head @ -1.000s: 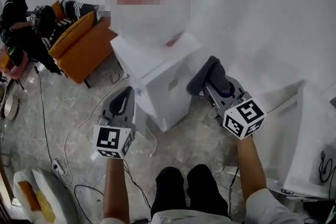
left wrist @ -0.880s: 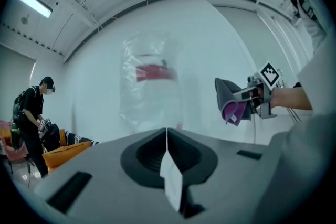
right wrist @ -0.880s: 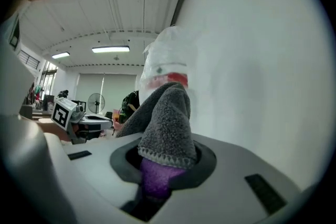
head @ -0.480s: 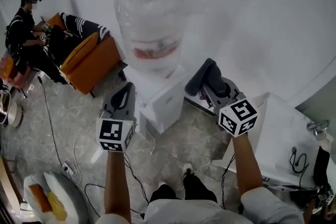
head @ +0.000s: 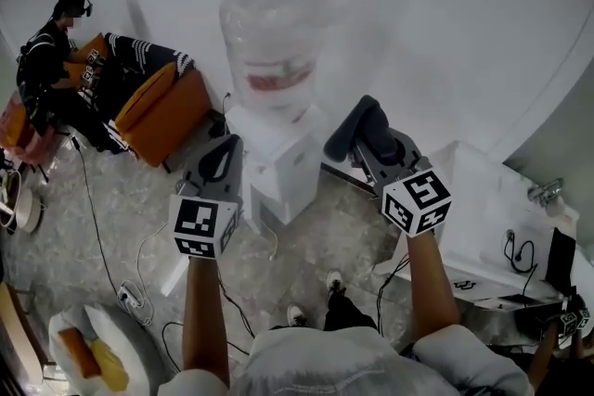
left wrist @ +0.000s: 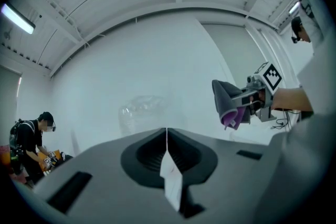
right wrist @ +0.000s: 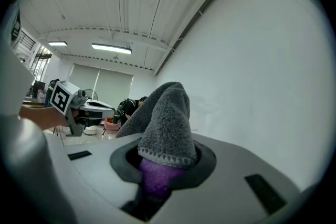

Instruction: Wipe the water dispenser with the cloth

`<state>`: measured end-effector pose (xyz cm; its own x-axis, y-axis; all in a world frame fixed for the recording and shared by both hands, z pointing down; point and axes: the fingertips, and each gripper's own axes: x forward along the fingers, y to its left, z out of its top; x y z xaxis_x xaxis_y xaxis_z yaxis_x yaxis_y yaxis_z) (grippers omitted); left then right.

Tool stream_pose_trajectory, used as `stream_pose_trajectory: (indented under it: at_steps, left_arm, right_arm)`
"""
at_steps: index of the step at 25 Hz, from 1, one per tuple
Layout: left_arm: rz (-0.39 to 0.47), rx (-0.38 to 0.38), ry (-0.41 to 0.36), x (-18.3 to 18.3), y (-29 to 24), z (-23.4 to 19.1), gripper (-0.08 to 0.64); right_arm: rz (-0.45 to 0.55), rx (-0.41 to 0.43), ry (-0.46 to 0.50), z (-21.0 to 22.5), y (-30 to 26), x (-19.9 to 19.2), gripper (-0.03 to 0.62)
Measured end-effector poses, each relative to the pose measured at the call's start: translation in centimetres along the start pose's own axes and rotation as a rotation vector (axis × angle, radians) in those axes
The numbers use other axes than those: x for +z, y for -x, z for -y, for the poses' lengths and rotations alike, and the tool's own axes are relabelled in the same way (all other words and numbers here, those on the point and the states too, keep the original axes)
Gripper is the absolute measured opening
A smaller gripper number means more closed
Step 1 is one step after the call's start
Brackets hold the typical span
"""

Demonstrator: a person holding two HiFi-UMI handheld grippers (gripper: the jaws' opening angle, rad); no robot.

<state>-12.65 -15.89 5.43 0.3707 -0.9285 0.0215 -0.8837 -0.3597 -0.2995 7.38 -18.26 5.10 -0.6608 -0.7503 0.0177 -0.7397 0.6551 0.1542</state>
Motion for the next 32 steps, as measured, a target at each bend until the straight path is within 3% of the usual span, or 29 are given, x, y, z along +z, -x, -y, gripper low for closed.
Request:
stream_pose_trajectory:
  at_steps: [14,32]
  left_arm:
    - [0.022,-0.004,-0.027,1.1,5.8,0.4,0.018]
    - [0.002,-0.025,-0.032,0.4,5.6,1.4,0.018]
  right_arm:
    - [0.000,-0.022,0.074,-5.5,3.5,2.4,0.067]
    - [-0.023,-0.004,0.085,-5.8,3.4,1.2,0.067]
